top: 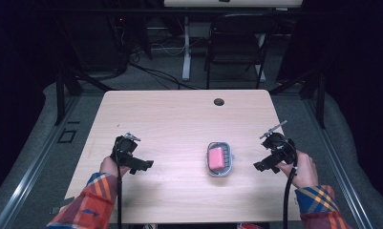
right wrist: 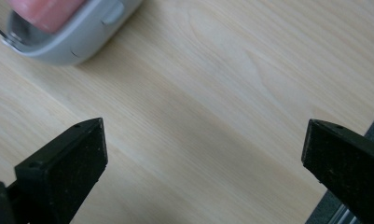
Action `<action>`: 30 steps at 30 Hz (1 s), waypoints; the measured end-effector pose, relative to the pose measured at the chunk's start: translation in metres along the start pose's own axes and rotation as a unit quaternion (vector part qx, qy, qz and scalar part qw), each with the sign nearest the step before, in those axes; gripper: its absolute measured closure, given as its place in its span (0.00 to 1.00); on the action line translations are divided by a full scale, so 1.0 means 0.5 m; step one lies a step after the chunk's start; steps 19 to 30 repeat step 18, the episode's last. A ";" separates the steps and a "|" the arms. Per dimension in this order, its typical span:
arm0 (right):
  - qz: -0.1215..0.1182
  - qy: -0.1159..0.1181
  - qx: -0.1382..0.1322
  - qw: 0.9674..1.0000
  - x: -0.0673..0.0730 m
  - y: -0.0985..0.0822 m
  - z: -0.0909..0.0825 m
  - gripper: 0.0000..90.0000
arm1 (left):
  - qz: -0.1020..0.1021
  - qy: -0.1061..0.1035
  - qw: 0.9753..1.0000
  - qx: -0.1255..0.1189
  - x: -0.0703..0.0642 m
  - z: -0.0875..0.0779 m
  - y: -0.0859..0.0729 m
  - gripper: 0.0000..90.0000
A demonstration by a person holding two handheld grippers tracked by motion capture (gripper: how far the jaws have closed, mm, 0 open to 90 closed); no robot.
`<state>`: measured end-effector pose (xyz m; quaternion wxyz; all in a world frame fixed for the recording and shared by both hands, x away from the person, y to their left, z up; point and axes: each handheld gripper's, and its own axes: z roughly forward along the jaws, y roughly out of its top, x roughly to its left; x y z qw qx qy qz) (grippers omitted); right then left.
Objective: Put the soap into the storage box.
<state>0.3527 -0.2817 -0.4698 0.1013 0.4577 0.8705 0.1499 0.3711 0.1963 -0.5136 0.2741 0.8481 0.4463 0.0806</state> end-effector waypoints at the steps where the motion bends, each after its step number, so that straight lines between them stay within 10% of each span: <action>1: -0.002 -0.008 0.003 1.000 -0.005 -0.009 0.002 0.00 | 0.000 0.000 1.000 0.000 0.000 0.000 0.000 0.00; 13: 0.019 -0.024 0.035 0.999 -0.032 -0.110 0.068 0.00 | 0.006 -0.003 1.000 0.003 -0.003 0.003 0.002 0.00; 30: 0.008 -0.021 0.043 0.999 -0.042 -0.111 0.077 0.02 | 0.008 -0.005 1.000 0.003 -0.003 0.004 0.003 0.00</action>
